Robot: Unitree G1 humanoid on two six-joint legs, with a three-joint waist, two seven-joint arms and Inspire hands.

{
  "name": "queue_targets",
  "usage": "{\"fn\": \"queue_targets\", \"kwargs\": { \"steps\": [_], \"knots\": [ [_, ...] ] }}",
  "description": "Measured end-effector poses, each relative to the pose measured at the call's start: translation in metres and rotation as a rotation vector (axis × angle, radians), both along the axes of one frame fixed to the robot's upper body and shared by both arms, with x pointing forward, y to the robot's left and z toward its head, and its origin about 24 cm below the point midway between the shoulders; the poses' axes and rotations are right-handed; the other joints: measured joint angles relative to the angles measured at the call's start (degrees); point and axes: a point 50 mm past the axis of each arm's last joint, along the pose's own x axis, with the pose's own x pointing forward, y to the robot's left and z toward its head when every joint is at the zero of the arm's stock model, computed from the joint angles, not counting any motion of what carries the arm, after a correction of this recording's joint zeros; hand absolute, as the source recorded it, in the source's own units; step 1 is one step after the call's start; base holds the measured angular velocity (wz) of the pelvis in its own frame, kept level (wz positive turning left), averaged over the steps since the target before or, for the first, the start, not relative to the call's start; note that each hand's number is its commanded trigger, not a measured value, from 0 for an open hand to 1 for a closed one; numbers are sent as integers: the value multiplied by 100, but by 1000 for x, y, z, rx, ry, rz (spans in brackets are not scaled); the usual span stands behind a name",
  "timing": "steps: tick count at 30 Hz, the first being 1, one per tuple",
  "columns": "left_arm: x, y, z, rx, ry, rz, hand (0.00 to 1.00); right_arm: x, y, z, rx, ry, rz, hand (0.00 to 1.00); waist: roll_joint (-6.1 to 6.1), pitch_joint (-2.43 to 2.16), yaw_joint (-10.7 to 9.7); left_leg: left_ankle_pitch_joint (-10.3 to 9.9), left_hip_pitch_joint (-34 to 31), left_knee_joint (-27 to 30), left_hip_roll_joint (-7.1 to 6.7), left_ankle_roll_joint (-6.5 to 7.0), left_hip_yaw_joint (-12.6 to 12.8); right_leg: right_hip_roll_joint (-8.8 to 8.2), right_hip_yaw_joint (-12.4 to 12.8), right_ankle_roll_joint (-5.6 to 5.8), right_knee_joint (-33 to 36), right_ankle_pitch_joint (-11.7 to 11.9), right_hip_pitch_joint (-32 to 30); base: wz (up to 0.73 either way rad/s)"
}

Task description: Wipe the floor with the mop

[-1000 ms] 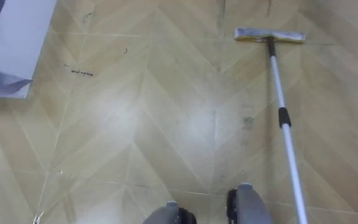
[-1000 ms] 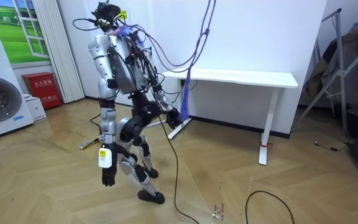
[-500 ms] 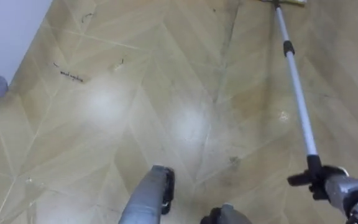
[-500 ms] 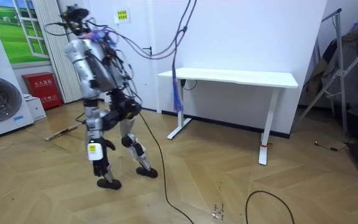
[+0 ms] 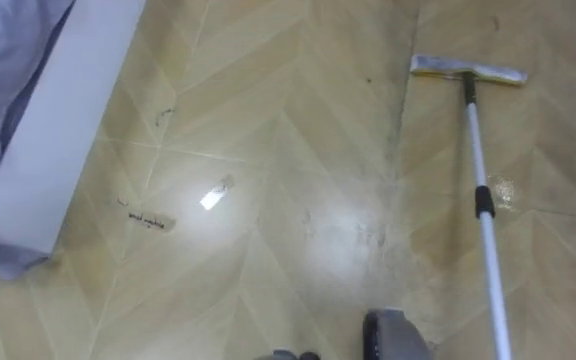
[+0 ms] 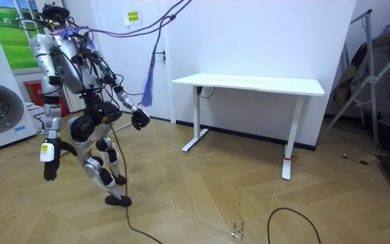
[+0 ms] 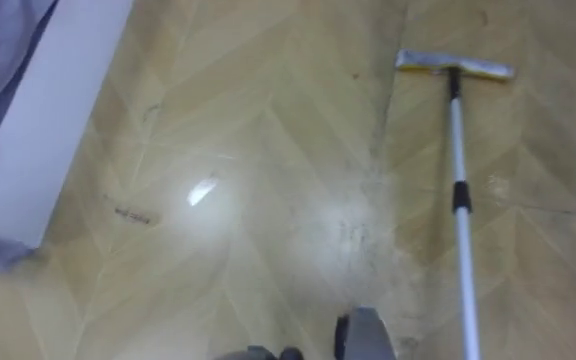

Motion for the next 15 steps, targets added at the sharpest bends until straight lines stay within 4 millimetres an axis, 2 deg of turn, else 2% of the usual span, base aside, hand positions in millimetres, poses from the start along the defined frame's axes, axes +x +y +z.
{"fn": "queue_targets", "kwargs": {
  "steps": [1, 2, 3, 4, 5, 6, 7, 8, 9, 10, 11, 12, 13, 14, 15],
  "knots": [
    [-5, 1, -1, 1, 26, 11, 0, 8, 0, 0, 1, 1, 12, 100, 44, -24, 57, -163, 42, 288, 107, -141, -1, 7, -124, -43, 147, -42, 97, -32],
    [-9, 4, -2, 2, 49, 40, 0, 25, -3, 1, -4, -15, 31, 100, -28, 27, 100, -161, -87, 928, 250, -256, 76, 48, -195, -120, 352, -255, 192, -31],
    [-11, 5, -2, 2, 61, 57, 0, 34, -6, 2, -11, -24, 37, 100, -42, 39, 126, -67, -226, 1361, 344, -405, 96, 81, -227, -138, 466, -364, 242, -21],
    [-14, 7, -2, 0, 70, 99, 0, 59, -13, 7, -33, -54, 61, 100, -87, 48, 169, 324, -549, 2324, 490, -610, 114, 140, -230, -182, 757, -611, 308, -12],
    [-14, 11, 0, 3, 63, 126, 0, 93, -22, 14, -62, -128, 88, 100, -188, 55, 223, 937, -920, 3115, 571, -692, 168, 184, -153, -212, 1034, -848, 292, -12],
    [-13, 12, 0, 3, 56, 136, 0, 112, -26, 19, -75, -175, 102, 100, -247, 87, 251, 1285, -1099, 3441, 582, -699, 185, 210, -92, -229, 1161, -946, 282, -16],
    [-8, 16, 2, 2, 32, 141, 0, 150, -33, 32, -102, -274, 139, 100, -364, 94, 342, 1689, -1497, 3916, 613, -723, 184, 290, 13, -265, 1369, -1097, 204, -21],
    [-4, 19, 5, 10, 6, 132, 0, 185, -33, 44, -117, -380, 171, 100, -446, 145, 482, 1595, -1911, 4113, 671, -690, 173, 360, 32, -332, 1516, -1199, 186, -24],
    [-3, 21, 5, 14, 0, 128, 0, 197, -36, 51, -129, -424, 180, 100, -493, 159, 541, 1495, -2088, 4042, 721, -695, 163, 388, 34, -361, 1571, -1255, 201, -22],
    [-6, 23, 6, 20, 5, 130, 0, 222, -33, 61, -120, -523, 190, 100, -550, 135, 615, 1269, -2336, 3598, 734, -678, 159, 401, 35, -371, 1614, -1376, 297, -8],
    [-11, 24, 5, 18, 16, 127, 0, 237, -28, 67, -90, -592, 183, 100, -636, 145, 636, 1148, -2384, 2763, 712, -655, 139, 400, 35, -300, 1576, -1497, 499, 0],
    [-14, 24, 5, 14, 20, 125, 0, 240, -26, 68, -74, -611, 171, 100, -646, 130, 649, 1143, -2363, 2301, 704, -656, 141, 402, 31, -267, 1533, -1568, 620, 10],
    [-17, 24, 5, 0, 24, 123, 0, 239, -25, 67, -45, -623, 142, 100, -653, 124, 656, 1184, -2270, 1370, 722, -659, 155, 398, -6, -221, 1421, -1699, 883, 10],
    [-22, 24, 4, -19, 40, 122, 0, 228, -24, 60, -20, -607, 113, 100, -623, 125, 647, 1419, -2149, 821, 727, -525, 142, 345, -78, -183, 1292, -1845, 1182, 12],
    [-24, 24, 4, -25, 50, 120, 0, 218, -25, 55, -13, -586, 99, 100, -584, 120, 631, 1440, -2082, 832, 713, -437, 182, 291, -112, -131, 1235, -1918, 1326, 28]
  ]
}}
